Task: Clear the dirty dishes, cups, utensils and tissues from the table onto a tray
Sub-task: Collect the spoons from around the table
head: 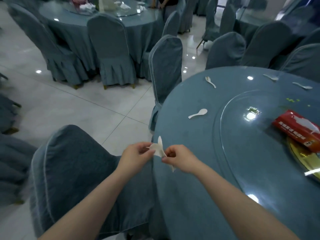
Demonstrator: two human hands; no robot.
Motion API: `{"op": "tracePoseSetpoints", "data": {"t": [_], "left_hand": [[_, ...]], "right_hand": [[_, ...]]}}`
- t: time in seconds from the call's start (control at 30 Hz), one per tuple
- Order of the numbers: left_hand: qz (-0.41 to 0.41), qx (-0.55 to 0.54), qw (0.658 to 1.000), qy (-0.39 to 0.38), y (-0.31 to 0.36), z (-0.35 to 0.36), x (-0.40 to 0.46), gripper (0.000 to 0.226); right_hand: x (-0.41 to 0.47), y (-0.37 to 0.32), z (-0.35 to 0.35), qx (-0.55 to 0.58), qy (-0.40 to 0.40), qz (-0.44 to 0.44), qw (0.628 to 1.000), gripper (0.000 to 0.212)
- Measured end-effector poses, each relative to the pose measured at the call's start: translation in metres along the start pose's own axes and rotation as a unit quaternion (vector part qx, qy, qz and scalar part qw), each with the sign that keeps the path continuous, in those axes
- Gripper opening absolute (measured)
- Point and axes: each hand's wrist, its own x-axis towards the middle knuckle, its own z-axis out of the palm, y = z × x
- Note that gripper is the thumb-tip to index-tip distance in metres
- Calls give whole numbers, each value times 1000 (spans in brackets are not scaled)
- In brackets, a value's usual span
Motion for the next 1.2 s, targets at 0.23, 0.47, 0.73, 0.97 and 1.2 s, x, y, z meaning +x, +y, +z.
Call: {"op": "tracePoseSetpoints", "data": {"t": [0.23, 0.47, 0.73, 0.97, 1.2], "left_hand": [[-14, -42, 996, 82, -26, -114, -33, 14], [-115, -239, 960, 89, -67, -230, -60, 21], [-160, -344, 924, 41, -88, -309, -51, 13], [-160, -364, 917, -9, -84, -331, 19, 22], [-97, -241, 965, 21, -69, -361, 127, 12]], "right_hand": [[-12, -107, 67, 48, 68, -38, 996, 20], [-24, -203, 160, 42, 167, -87, 981, 20], [-4, -271, 196, 24, 144, -83, 986, 23], [57, -295, 182, -48, 180, -76, 980, 27], [160, -321, 158, -58, 197, -93, 974, 33]]}}
